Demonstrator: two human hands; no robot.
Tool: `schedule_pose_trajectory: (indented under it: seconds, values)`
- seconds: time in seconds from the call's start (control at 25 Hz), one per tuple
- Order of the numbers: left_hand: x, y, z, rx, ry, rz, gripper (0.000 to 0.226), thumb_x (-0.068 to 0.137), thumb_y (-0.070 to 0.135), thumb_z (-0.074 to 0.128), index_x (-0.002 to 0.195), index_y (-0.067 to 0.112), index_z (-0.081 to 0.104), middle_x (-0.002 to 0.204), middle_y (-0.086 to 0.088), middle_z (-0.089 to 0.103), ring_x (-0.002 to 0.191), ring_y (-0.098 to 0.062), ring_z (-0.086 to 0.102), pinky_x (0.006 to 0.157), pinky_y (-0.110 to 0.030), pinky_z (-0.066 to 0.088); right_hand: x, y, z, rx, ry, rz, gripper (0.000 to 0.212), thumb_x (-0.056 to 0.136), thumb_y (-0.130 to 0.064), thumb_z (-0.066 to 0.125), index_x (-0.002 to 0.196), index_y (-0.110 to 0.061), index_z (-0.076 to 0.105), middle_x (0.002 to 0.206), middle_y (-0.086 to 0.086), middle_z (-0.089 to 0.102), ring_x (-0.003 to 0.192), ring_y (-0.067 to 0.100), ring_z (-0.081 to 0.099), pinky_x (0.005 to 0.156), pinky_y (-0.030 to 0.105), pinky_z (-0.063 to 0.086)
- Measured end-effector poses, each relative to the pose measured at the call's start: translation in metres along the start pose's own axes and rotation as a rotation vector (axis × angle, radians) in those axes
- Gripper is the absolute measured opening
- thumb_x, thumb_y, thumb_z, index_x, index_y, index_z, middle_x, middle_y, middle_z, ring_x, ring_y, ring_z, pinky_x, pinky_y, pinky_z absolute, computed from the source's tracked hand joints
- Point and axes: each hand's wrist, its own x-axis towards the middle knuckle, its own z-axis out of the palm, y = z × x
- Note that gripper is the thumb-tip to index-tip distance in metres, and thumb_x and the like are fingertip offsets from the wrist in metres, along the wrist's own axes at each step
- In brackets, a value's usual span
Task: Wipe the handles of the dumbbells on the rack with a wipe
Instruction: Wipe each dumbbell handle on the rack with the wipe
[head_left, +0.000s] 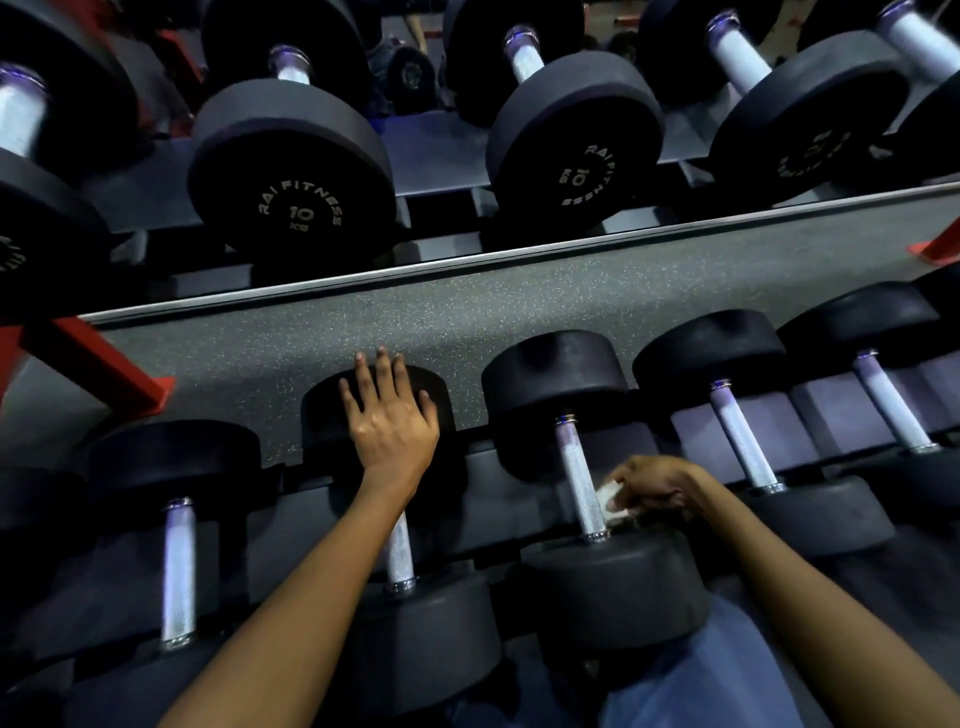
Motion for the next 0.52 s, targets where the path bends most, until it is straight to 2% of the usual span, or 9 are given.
schedule_pose_trajectory:
  seconds: [0.08,0.16,0.2,0.24,0.28,0.36,0.4,0.44,0.52]
  values:
    - [0.0,0.0,-0.001,0.001,-0.002,0.002,0.064,0.088,0.035,0.028,0.135,-0.001,0.051,0.144,-0.018,0.047,0.139,-0.04,0.033,0.111,-0.057,0.023,0.008,-0.026,-0.009,0.267,0.109,0.015,0.026,0.084,0.01,0.045,0.068,-0.006,0.057,0.061,0.012,0.057,0.033,0.002,0.045,0.035,0.015,0.037]
    - [-0.001,-0.001,-0.001,0.002,-0.003,0.009,0.064,0.088,0.035,0.028,0.134,-0.002,0.052,0.144,-0.018,0.047,0.138,-0.04,0.035,0.111,-0.057,0.024,0.013,-0.049,-0.016,0.631,0.328,-0.018,0.035,0.081,0.021,0.031,0.06,-0.003,0.047,0.059,0.012,0.045,0.035,0.009,0.046,0.036,0.017,0.041]
    - [-0.002,-0.001,-0.002,0.004,-0.001,0.009,0.064,0.088,0.035,0.029,0.134,-0.002,0.052,0.143,-0.019,0.048,0.138,-0.04,0.036,0.111,-0.057,0.025,0.017,-0.051,-0.018,0.66,0.357,-0.019,0.038,0.08,0.023,0.029,0.057,-0.003,0.046,0.055,0.012,0.045,0.04,0.012,0.047,0.038,0.018,0.042]
    - [-0.001,-0.001,-0.003,0.003,0.0,0.009,0.063,0.088,0.035,0.029,0.133,-0.002,0.052,0.143,-0.019,0.048,0.137,-0.04,0.036,0.11,-0.058,0.026,0.011,-0.049,-0.015,0.59,0.306,-0.022,0.039,0.079,0.022,0.028,0.055,-0.003,0.048,0.051,0.009,0.047,0.043,0.014,0.047,0.04,0.019,0.041]
    - [-0.001,-0.001,-0.003,0.002,-0.003,0.009,0.063,0.087,0.035,0.03,0.133,-0.002,0.053,0.142,-0.019,0.049,0.137,-0.04,0.037,0.11,-0.058,0.027,0.005,-0.043,-0.006,0.472,0.242,0.017,0.038,0.08,0.019,0.029,0.058,-0.003,0.052,0.051,0.008,0.049,0.043,0.014,0.046,0.041,0.02,0.037]
    - [-0.002,0.0,-0.003,0.006,-0.005,0.004,0.063,0.087,0.034,0.03,0.133,-0.002,0.053,0.142,-0.019,0.049,0.137,-0.04,0.036,0.11,-0.058,0.027,-0.006,-0.024,0.01,0.131,-0.002,0.093,0.03,0.085,0.01,0.032,0.073,-0.003,0.057,0.059,0.011,0.053,0.039,0.011,0.046,0.038,0.018,0.033]
    - [-0.002,0.001,-0.004,0.009,-0.004,0.002,0.063,0.087,0.034,0.029,0.133,-0.002,0.053,0.142,-0.019,0.049,0.138,-0.04,0.036,0.11,-0.058,0.026,-0.006,-0.022,0.01,0.097,-0.04,0.117,0.027,0.085,0.009,0.034,0.076,-0.004,0.056,0.063,0.015,0.055,0.04,0.01,0.048,0.037,0.017,0.033]
    - [-0.002,0.001,-0.004,0.01,-0.006,0.004,0.063,0.088,0.034,0.029,0.133,-0.002,0.052,0.143,-0.019,0.048,0.138,-0.04,0.035,0.11,-0.058,0.025,-0.002,-0.026,0.005,0.199,0.01,0.102,0.027,0.083,0.011,0.034,0.074,-0.003,0.056,0.066,0.02,0.057,0.046,0.013,0.049,0.04,0.018,0.035]
    - [-0.002,-0.001,-0.004,0.011,-0.016,0.014,0.064,0.088,0.035,0.028,0.134,-0.002,0.052,0.144,-0.018,0.047,0.139,-0.04,0.034,0.11,-0.057,0.025,0.009,-0.042,-0.006,0.54,0.285,0.014,0.031,0.079,0.017,0.032,0.06,-0.001,0.049,0.054,0.019,0.053,0.051,0.016,0.044,0.04,0.016,0.034]
